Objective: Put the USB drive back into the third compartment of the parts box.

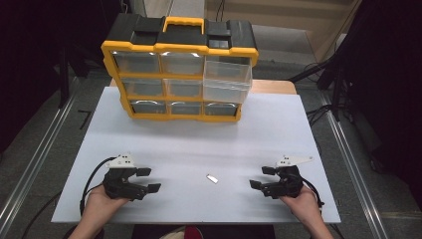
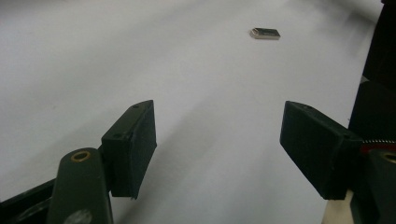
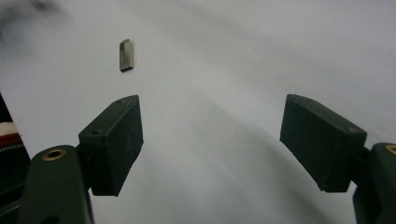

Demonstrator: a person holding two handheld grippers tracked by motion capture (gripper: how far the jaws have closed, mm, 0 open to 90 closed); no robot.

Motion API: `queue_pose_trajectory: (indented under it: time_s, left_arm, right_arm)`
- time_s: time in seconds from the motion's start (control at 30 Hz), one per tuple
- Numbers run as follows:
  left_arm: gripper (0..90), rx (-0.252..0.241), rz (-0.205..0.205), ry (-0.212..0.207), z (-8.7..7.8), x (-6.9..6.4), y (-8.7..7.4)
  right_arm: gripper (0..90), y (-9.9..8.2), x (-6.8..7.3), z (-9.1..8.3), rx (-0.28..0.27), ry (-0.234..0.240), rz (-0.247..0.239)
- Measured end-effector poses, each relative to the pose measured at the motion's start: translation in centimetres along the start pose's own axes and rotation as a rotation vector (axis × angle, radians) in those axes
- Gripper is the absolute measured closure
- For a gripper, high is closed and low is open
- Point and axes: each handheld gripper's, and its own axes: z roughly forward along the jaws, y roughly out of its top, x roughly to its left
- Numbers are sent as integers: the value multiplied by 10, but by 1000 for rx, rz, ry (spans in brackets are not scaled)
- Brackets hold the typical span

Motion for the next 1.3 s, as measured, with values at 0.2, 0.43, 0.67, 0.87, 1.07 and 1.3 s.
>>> queue_pose_trajectory:
  time_s: [0.2, 0.43, 0.67, 0.87, 1.07, 1.3]
  left_arm:
    - [307, -4, -9, 0, -1, 0, -1]
    - [306, -3, -11, -1, -1, 1, -2]
    - [306, -4, -15, -3, 0, 1, -2]
    - [305, -5, -19, -9, 0, 1, -2]
    - [305, -3, -20, -12, 0, 1, -3]
    - [305, 3, -25, -7, -1, 1, -4]
  right_arm:
    - [193, 0, -1, -1, -7, -4, 9]
    - [194, 1, 0, 2, 15, -2, -7]
    - [195, 1, -2, 0, 1, -8, -1]
    - [198, 1, -1, 2, 15, -1, -9]
    - [199, 1, -2, 2, 16, 9, 3]
    - [200, 1, -2, 3, 18, 14, -3]
